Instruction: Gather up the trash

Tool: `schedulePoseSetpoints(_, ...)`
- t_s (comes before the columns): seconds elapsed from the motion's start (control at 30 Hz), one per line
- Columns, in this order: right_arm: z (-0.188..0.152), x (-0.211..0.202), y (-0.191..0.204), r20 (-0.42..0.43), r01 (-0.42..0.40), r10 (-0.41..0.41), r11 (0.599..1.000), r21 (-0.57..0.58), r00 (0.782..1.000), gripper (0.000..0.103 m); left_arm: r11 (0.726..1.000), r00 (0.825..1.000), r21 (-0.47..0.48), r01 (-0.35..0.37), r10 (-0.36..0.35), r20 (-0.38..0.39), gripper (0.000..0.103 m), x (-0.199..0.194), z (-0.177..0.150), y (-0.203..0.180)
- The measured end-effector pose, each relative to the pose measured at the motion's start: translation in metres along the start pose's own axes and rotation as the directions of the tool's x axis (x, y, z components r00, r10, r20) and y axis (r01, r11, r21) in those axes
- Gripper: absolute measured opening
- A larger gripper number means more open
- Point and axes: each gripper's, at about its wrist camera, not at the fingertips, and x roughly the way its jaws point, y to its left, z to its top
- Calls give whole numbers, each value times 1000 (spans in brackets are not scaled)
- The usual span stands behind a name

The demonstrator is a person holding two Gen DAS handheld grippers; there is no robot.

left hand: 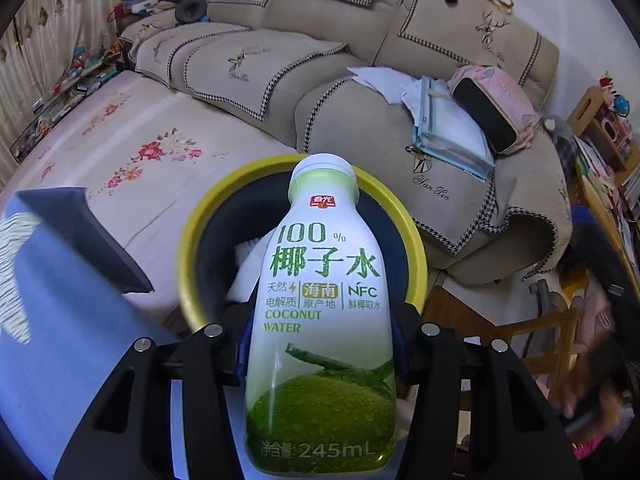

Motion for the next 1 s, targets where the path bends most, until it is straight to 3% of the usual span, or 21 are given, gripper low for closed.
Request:
schedulePoseSetpoints(0.13, 5, -5, -8, 10, 9, -9, 1000, 17, 1000, 83, 998, 998, -33, -56, 55, -20, 54, 40, 15, 1)
schedulePoseSetpoints(0.2, 4, -5, -7, 4, 2, -2, 1000, 18, 1000, 83, 994, 996, -65, -90, 91, 5, 70, 45, 20, 9)
schedulePoseSetpoints(0.23, 3, -4, -4, -1, -4, 4, 1000, 15, 1000, 83, 992, 995, -83, -99, 100, 18, 73, 44, 20, 14)
schedulePoseSetpoints(0.37, 2, -3, 11, -19, -38, 38, 999, -9, 999, 83, 979, 989, -185, -82, 103, 108, 78, -7, 0, 45)
schedulePoseSetpoints(0.4, 2, -3, 15, -22, -46, 46, 999, -14, 999, 83, 977, 986, -198, -83, 110, 129, 83, -18, -5, 47)
schedulePoseSetpoints(0.5, -3, -2, 37, -51, -95, 93, 994, -47, 994, 83, 960, 949, -252, -122, 187, 254, 94, -78, -36, 57)
schedulePoseSetpoints(0.6, -9, -5, 64, -76, -157, 151, 983, -92, 986, 83, 922, 877, -302, -241, 341, 340, 98, -142, -82, 65)
schedulePoseSetpoints(0.67, -13, -8, 82, -91, -196, 186, 973, -120, 978, 83, 897, 844, -342, -281, 401, 356, 98, -172, -110, 72)
schedulePoseSetpoints(0.77, -19, -14, 106, -114, -250, 234, 955, -157, 966, 83, 832, 788, -427, -354, 511, 344, 98, -214, -167, 81)
schedulePoseSetpoints(0.83, -23, -20, 123, -123, -283, 264, 942, -183, 957, 84, 776, 738, -479, -409, 591, 327, 98, -236, -205, 86)
schedulePoseSetpoints(0.87, -24, -23, 129, -127, -292, 272, 936, -195, 954, 84, 730, 701, -516, -448, 645, 304, 98, -249, -229, 87)
schedulePoseSetpoints(0.9, -26, -27, 137, -129, -303, 281, 929, -213, 951, 86, 692, 674, -546, -473, 683, 281, 98, -258, -247, 89)
schedulePoseSetpoints(0.97, -29, -34, 150, -131, -318, 294, 918, -239, 947, 87, 633, 641, -589, -503, 730, 237, 98, -273, -277, 93)
schedulePoseSetpoints(1.0, -29, -38, 155, -134, -328, 303, 911, -250, 944, 87, 588, 617, -618, -521, 760, 203, 98, -284, -297, 94)
